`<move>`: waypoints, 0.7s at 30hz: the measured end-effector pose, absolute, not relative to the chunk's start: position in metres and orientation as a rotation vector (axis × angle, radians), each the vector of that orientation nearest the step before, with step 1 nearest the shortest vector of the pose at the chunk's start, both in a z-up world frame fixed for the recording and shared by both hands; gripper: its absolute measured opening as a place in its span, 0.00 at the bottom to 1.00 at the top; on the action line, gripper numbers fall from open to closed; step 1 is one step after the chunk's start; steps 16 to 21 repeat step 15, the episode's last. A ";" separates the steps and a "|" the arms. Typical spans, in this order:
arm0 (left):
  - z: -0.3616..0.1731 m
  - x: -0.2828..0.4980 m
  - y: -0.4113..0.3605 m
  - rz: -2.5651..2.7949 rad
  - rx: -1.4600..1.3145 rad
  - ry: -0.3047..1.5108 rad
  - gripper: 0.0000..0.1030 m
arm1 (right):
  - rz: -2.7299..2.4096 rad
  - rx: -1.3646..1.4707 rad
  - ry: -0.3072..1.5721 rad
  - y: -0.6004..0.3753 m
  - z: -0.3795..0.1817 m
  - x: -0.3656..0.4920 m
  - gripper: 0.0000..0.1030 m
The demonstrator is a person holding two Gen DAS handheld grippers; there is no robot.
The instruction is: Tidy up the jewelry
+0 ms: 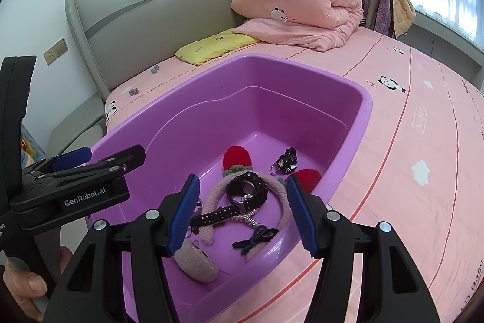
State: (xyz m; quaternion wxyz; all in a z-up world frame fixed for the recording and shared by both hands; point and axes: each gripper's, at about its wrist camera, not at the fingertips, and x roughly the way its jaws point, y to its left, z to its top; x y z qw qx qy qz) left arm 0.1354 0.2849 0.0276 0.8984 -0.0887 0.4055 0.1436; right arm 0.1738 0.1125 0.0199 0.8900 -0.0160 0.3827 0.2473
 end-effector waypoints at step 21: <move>0.032 0.130 0.279 0.285 -0.178 0.840 0.92 | 0.509 -0.030 0.792 0.110 0.024 0.168 0.56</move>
